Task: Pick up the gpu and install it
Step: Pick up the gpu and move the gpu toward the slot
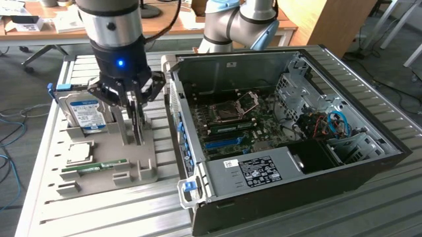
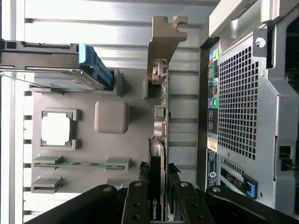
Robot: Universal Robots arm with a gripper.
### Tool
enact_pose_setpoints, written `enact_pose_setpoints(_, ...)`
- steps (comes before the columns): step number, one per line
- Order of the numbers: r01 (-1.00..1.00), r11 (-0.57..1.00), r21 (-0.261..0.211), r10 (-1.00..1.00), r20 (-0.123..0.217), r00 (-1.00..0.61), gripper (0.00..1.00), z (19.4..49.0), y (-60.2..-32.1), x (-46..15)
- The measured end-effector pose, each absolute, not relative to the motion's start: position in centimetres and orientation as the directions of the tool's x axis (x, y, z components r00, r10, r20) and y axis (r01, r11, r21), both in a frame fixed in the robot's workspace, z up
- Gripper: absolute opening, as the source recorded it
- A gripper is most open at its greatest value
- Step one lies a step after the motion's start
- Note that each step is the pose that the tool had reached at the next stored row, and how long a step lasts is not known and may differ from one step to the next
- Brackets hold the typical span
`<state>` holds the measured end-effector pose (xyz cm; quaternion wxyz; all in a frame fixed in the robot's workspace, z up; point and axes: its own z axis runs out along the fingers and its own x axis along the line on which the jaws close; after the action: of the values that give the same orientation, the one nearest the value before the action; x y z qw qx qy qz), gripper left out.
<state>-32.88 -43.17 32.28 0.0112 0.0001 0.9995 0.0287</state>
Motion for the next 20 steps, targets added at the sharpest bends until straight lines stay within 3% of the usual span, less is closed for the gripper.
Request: enact_pose_setpoints(20,-0.038,0.998,0.060,-0.036,-0.022,-0.999,0.26,40.6,-43.2,-32.9)
